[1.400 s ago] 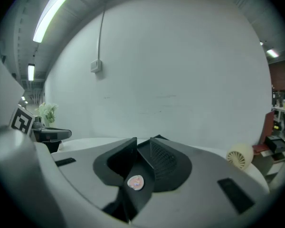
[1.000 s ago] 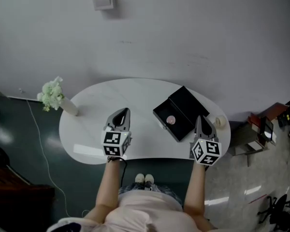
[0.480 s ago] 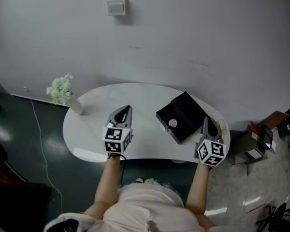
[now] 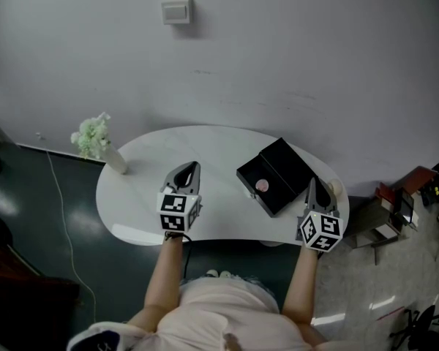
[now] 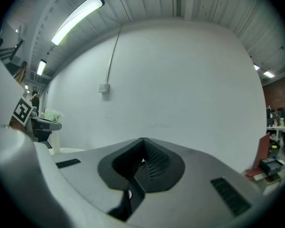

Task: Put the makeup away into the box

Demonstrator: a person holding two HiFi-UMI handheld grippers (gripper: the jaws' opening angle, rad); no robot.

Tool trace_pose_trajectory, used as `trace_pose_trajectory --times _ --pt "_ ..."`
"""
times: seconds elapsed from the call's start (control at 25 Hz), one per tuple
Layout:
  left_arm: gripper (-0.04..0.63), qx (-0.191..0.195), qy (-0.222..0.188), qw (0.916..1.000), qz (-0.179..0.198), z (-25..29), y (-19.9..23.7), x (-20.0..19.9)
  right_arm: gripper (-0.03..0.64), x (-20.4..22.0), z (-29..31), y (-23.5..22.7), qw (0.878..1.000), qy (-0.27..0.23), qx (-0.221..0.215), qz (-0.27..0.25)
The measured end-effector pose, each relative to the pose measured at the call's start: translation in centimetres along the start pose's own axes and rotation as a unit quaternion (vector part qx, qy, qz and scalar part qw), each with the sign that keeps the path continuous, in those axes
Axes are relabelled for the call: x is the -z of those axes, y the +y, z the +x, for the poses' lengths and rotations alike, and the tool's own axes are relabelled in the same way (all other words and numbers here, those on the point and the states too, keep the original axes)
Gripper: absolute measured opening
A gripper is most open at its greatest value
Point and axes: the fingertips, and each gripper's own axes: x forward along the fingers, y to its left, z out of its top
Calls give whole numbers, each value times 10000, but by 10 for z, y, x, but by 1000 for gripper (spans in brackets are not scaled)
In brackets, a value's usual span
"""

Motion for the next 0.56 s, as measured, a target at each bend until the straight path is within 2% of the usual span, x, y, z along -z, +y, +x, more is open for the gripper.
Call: trace_pose_trajectory --times 0.56 --pt "26 -2 44 10000 -74 -10 3 5 17 4 -9 -2 9998 103 130 71"
